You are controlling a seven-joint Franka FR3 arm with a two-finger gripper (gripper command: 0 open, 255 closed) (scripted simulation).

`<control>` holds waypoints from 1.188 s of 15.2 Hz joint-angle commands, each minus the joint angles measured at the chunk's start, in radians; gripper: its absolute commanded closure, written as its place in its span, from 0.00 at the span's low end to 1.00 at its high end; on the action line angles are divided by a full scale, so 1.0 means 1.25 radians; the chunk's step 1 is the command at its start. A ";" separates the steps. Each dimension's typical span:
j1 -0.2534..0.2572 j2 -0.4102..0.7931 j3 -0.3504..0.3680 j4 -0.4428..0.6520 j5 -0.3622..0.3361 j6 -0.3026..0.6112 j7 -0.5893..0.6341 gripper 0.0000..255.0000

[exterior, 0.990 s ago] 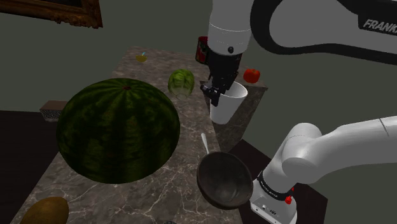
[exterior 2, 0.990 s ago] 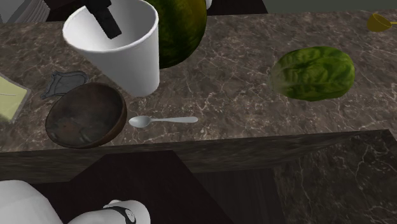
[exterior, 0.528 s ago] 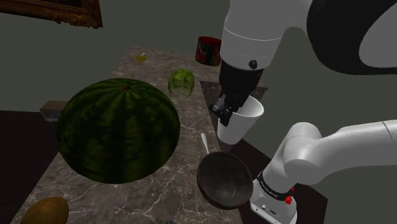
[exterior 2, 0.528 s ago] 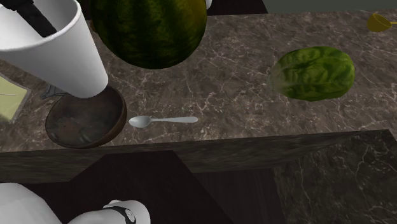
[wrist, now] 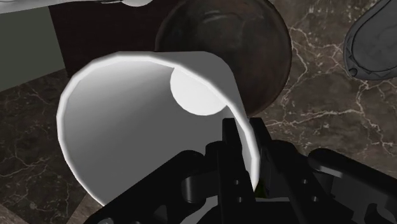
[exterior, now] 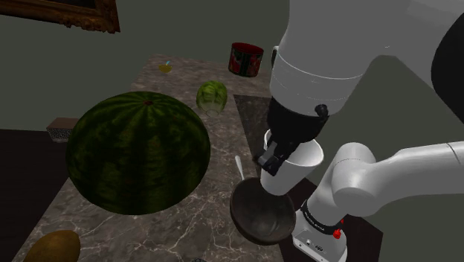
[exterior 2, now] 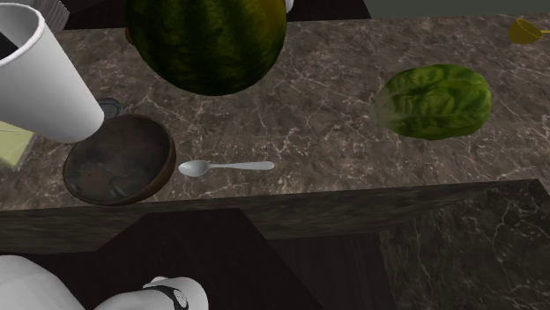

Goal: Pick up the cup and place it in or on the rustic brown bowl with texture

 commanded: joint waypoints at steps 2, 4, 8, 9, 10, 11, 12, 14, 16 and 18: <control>0.006 -0.011 0.008 -0.037 0.010 0.027 0.002 1.00; 0.009 -0.017 0.014 -0.061 0.016 0.046 0.002 1.00; 0.016 -0.026 0.026 -0.107 0.028 0.083 0.004 1.00; 0.017 -0.028 0.029 -0.119 0.032 0.093 0.004 1.00; 0.019 -0.030 0.033 -0.130 0.035 0.102 0.004 1.00; 0.020 -0.032 0.036 -0.141 0.038 0.112 0.005 1.00; 0.022 -0.033 0.040 -0.151 0.042 0.121 0.005 1.00; 0.025 -0.036 0.048 -0.173 0.049 0.140 0.007 1.00; 0.027 -0.037 0.055 -0.190 0.055 0.157 0.007 1.00; 0.027 -0.037 0.055 -0.190 0.055 0.157 0.007 1.00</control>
